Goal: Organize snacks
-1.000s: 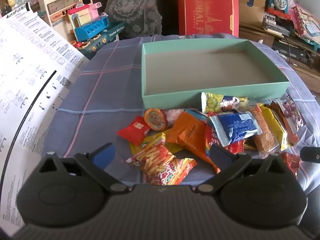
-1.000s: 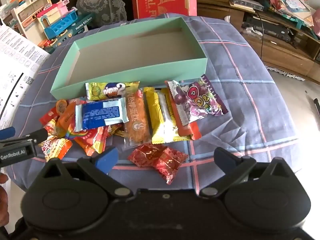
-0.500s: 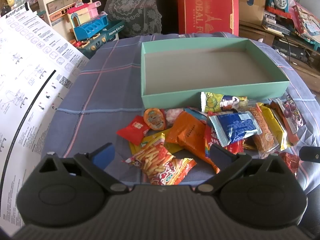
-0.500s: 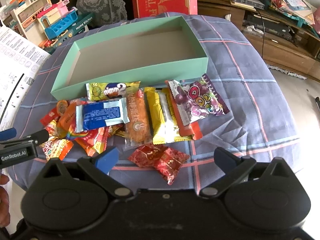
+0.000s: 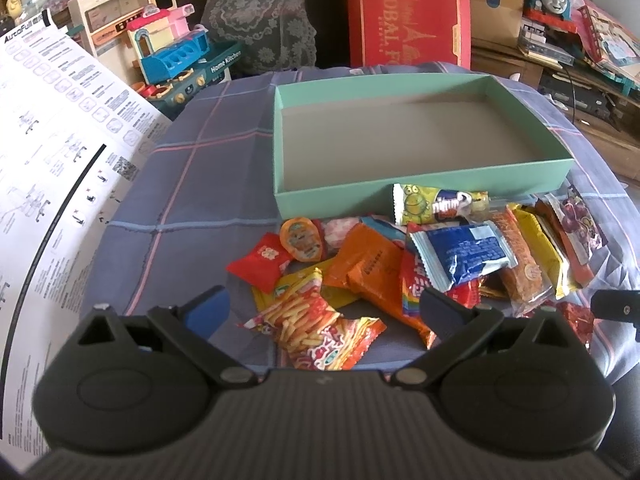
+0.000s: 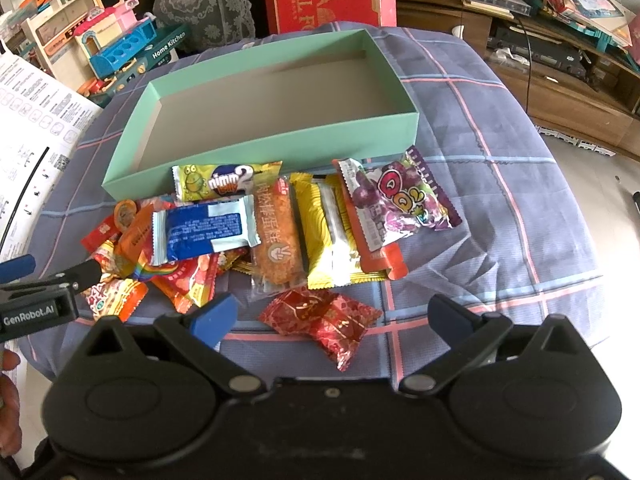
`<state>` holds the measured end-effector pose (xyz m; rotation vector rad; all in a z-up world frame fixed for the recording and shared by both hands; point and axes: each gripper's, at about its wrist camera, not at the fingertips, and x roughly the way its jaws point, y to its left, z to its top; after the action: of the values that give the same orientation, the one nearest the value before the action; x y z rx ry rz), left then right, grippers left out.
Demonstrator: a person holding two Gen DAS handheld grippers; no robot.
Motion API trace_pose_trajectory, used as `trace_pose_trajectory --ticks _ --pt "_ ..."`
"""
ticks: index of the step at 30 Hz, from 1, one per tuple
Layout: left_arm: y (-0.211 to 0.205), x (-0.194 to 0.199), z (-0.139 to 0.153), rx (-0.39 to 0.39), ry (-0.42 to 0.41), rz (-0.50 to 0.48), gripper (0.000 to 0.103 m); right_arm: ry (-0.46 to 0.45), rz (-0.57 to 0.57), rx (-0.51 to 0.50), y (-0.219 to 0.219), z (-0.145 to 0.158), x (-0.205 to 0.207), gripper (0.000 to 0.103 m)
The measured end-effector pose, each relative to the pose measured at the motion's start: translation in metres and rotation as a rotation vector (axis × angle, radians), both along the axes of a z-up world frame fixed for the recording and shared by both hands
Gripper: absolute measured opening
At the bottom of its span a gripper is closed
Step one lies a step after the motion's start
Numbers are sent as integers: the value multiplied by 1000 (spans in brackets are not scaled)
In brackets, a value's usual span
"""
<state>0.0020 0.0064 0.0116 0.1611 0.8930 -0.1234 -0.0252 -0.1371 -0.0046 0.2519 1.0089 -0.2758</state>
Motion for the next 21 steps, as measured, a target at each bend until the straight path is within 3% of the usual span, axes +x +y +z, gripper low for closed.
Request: trace_pose_trajectory --ticks 13,21 --pt "-2 3 -13 -13 48 -16 103 21 -4 26 -3 -9 1 103" --pt "-31 23 -15 10 36 -164 103 35 -49 64 -28 -23 5 103"
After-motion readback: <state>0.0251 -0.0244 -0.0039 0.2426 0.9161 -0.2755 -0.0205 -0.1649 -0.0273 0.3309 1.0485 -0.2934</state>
